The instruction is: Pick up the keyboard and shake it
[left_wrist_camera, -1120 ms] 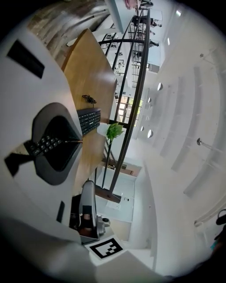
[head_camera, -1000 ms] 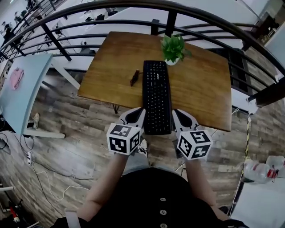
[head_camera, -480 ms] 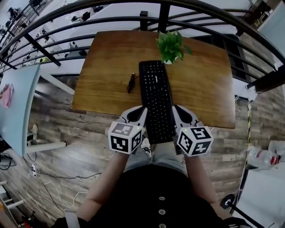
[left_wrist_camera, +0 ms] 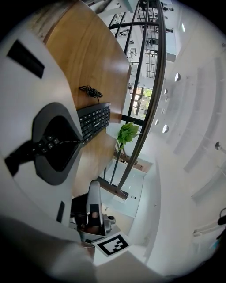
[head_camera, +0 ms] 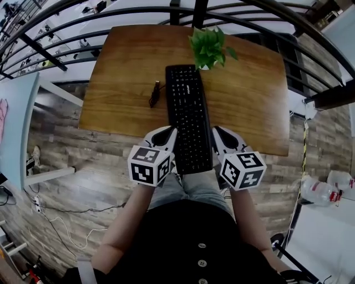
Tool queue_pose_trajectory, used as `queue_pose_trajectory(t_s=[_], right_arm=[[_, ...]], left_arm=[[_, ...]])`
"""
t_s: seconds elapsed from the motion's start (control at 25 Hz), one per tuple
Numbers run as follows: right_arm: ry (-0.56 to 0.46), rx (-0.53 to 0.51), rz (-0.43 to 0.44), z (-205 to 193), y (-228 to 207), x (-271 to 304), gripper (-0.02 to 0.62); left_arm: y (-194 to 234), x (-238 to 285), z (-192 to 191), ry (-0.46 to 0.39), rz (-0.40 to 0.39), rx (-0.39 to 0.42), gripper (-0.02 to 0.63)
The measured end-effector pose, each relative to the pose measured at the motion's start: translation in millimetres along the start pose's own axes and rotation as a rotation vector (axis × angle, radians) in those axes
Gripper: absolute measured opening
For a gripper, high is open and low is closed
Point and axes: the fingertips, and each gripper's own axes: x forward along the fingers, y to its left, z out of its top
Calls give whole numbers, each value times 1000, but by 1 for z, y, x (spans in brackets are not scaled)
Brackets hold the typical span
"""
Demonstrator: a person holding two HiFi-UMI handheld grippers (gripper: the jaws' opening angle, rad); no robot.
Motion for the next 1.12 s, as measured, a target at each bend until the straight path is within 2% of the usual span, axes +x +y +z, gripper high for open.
queue_pose_trajectory(t_s=[0.28,0.64,0.72,0.8,0.96,1.12], right_arm=[[71,-13,23,-14,-7,3,29],[186,27,82,-58,-10,-3,33],[221,45,105,-70,-11,-4,68],[265,67,133,-85,-11,-6,158],[334,97,163,-113,-16,-11,196],[369,230,224,-133,-16,-10,240]], left_arm=[[-6,1,-11,18,18,-34,23],[-6,10,-33,63,26,-62,23],[-6,13,-36,68,24,-57,23],[-6,15,-40,73,24,-58,23],[-2,12,-51,90,38,-77,23],[3,9,-61,101,59,-72,23]])
